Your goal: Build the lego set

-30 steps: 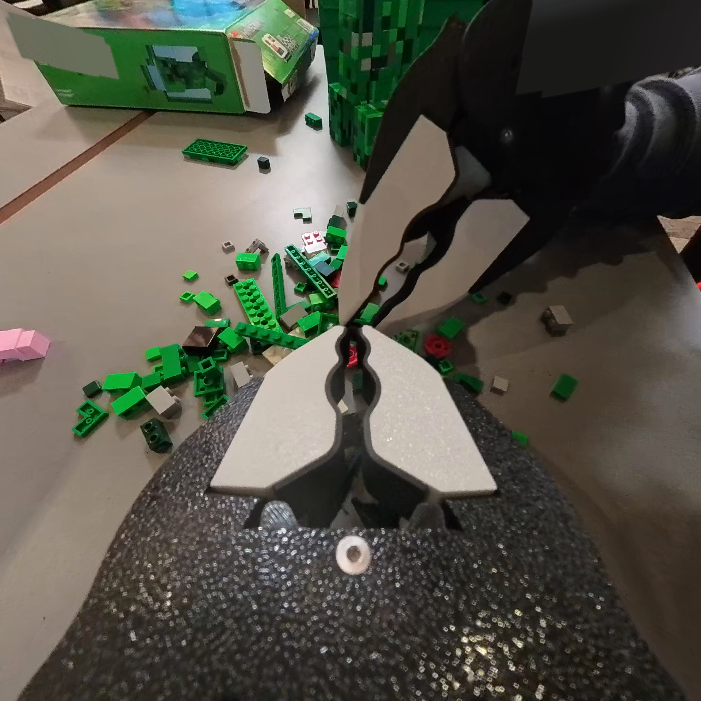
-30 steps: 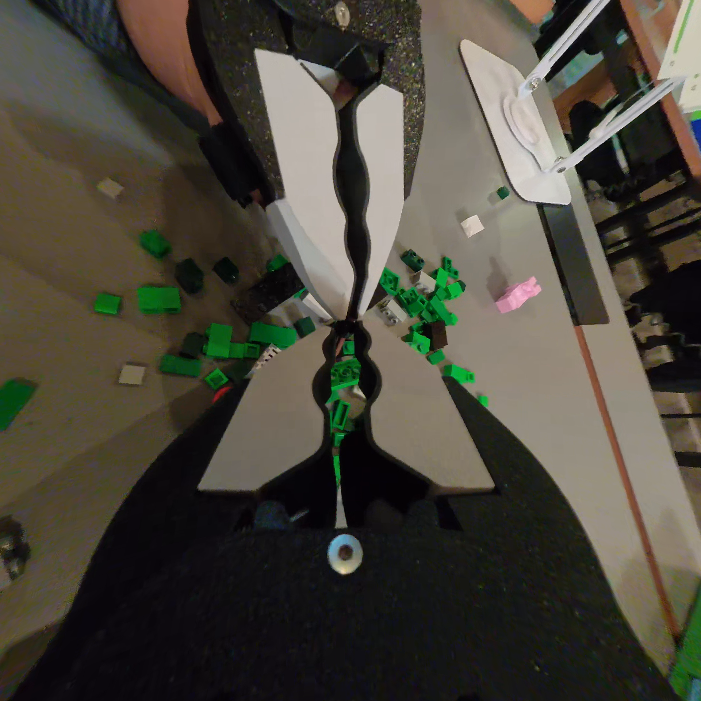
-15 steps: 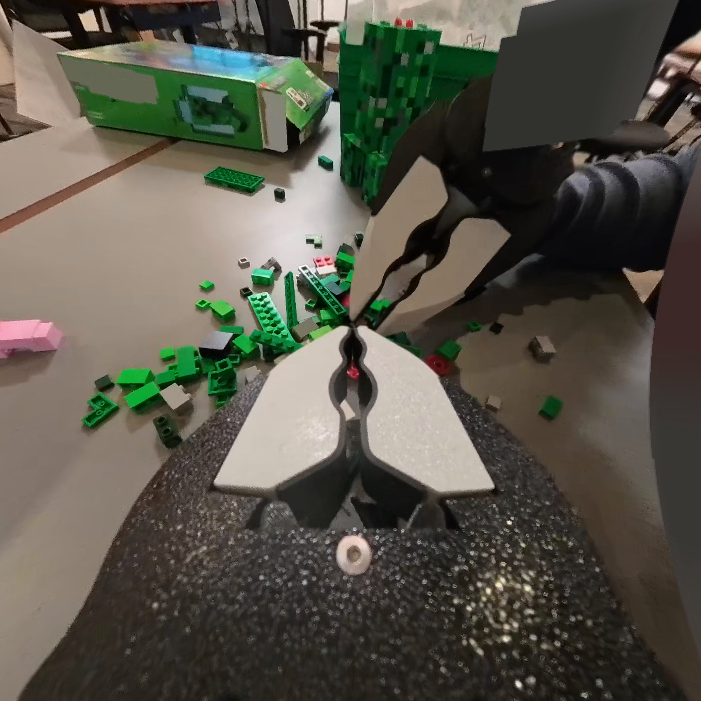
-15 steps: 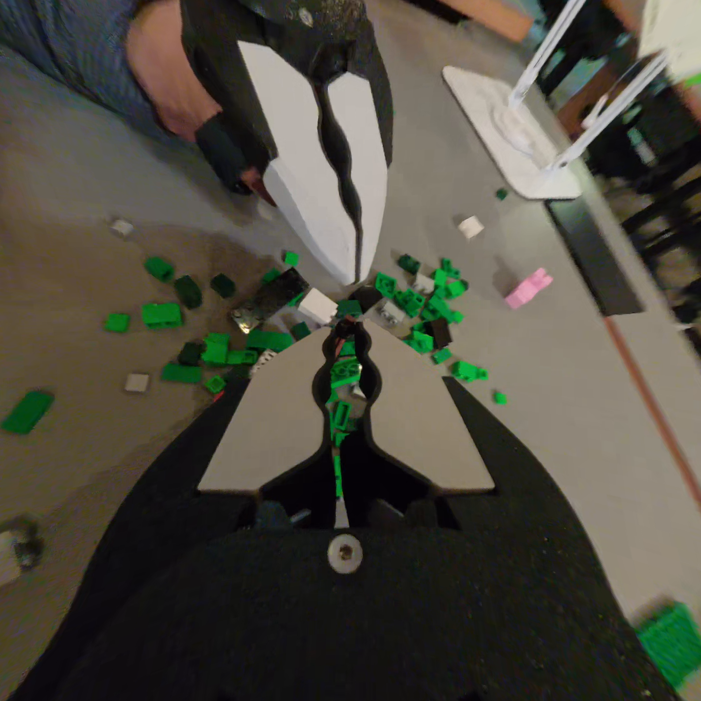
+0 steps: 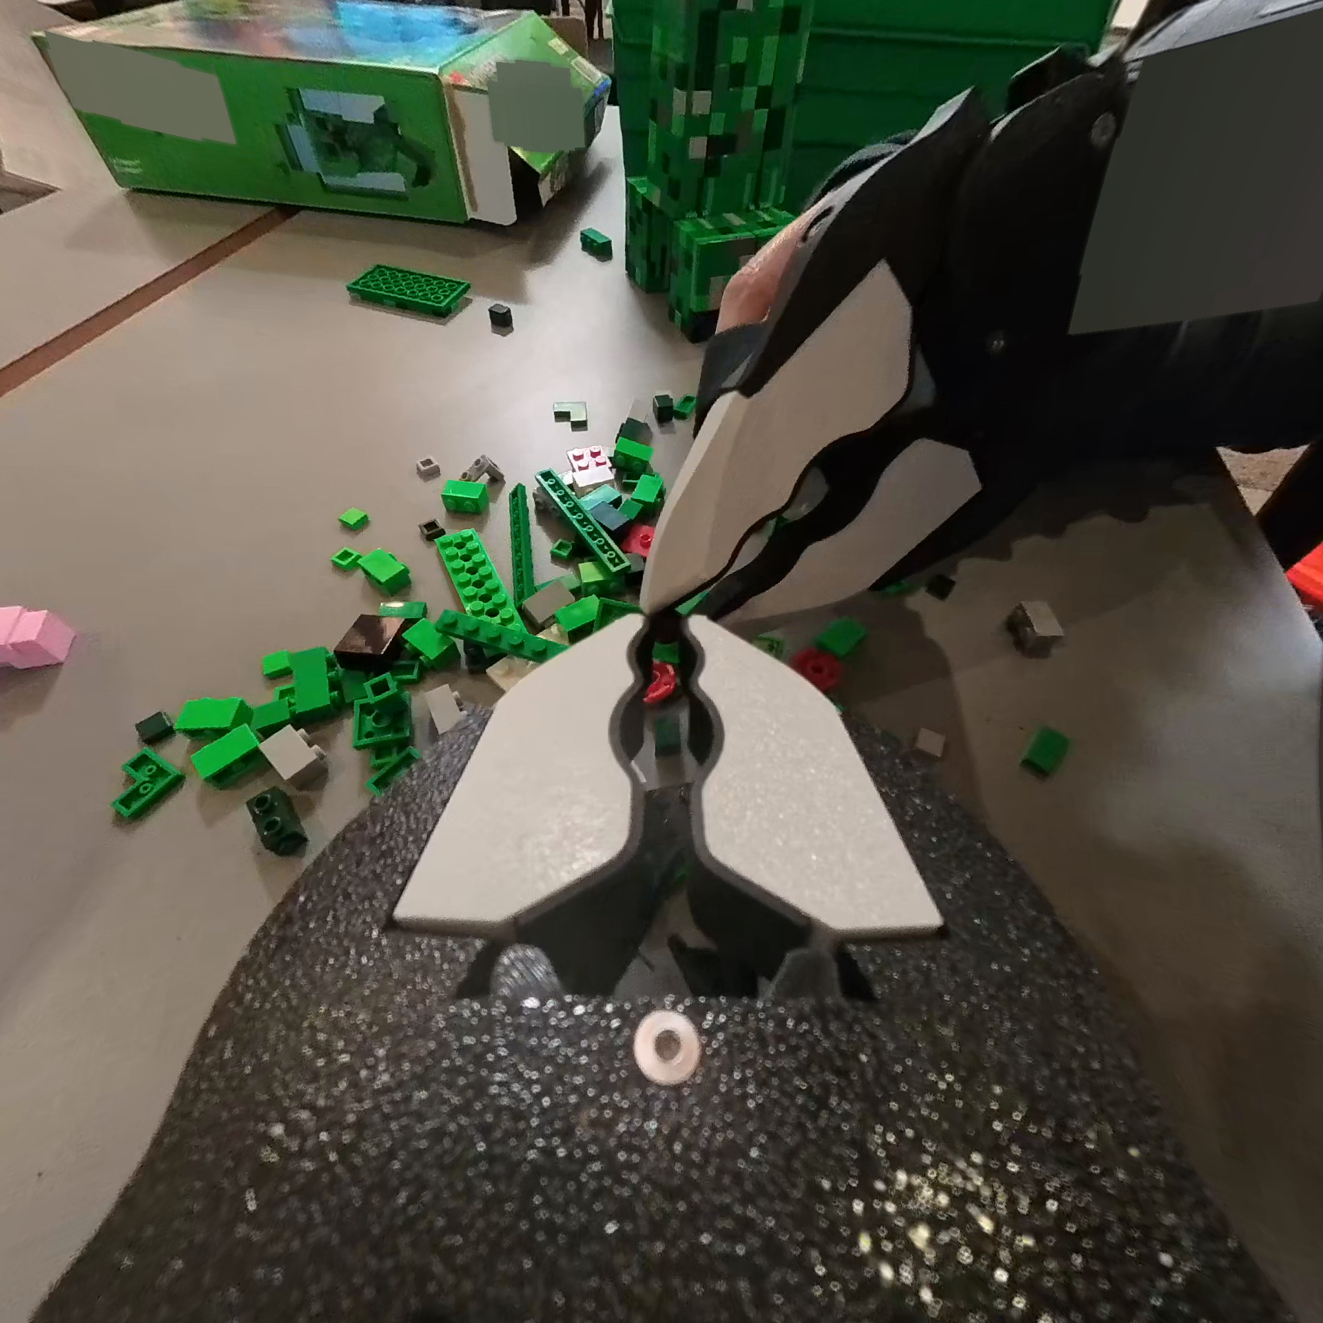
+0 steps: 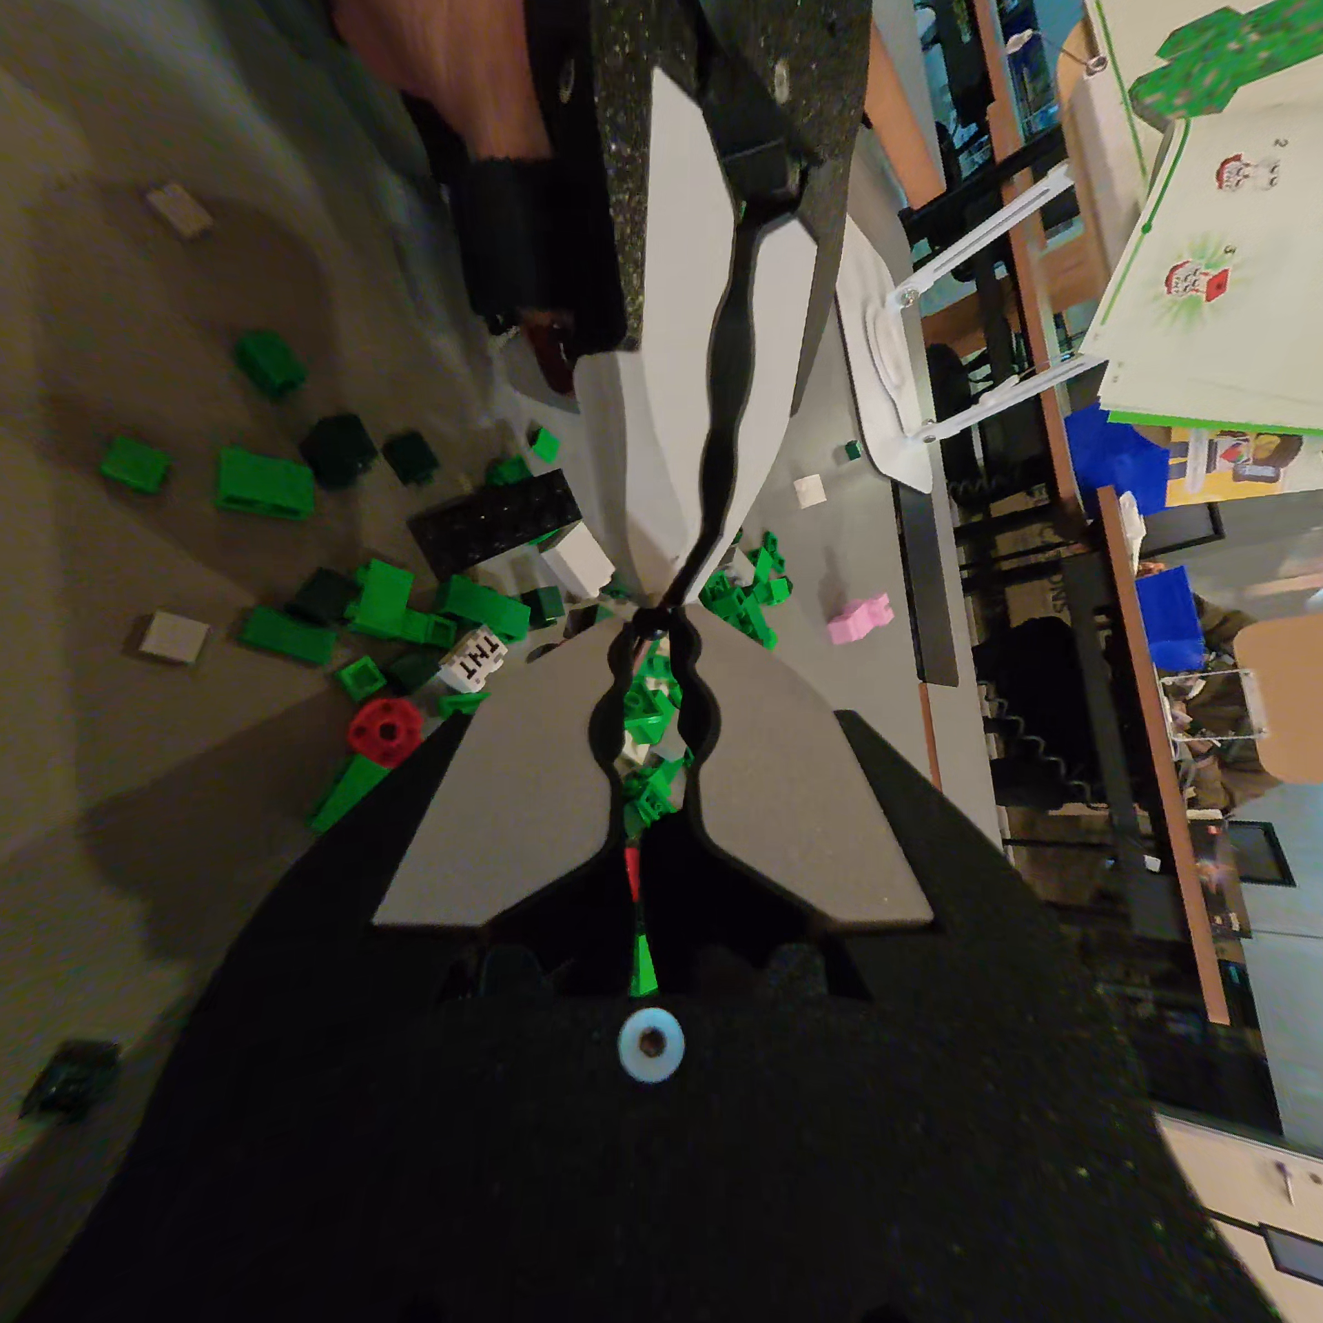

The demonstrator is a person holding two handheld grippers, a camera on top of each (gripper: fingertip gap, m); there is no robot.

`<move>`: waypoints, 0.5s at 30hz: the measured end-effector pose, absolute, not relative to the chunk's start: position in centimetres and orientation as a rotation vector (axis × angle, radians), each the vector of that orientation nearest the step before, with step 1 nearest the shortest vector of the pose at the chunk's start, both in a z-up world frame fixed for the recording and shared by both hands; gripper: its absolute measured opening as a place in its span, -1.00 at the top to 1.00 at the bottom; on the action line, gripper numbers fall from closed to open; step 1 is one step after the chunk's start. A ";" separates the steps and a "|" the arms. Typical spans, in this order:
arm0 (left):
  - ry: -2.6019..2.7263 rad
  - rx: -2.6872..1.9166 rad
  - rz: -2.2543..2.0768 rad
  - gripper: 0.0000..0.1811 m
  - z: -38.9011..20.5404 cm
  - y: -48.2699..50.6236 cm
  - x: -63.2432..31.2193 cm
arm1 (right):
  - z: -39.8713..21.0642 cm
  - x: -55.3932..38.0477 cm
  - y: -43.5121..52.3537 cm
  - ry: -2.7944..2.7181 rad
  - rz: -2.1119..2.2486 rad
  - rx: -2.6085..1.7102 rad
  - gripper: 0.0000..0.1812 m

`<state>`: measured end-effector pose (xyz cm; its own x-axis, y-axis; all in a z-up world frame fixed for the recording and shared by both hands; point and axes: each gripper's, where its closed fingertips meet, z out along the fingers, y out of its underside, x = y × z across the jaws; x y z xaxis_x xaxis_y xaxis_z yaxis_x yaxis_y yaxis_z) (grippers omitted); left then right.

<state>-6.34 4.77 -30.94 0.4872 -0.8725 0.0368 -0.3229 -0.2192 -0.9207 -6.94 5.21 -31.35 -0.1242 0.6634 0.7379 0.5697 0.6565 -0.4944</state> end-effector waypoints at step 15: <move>1.148 -1.714 -0.435 0.97 -31.5 5.0 -6.8 | -31.9 -7.2 5.6 -1.793 0.097 -1.114 0.89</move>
<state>-6.75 4.98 -31.49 0.4876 -0.8464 -0.2140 -0.4922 -0.0641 -0.8681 -7.17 5.59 -31.89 -0.0944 0.7177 0.6899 0.6386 0.5753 -0.5110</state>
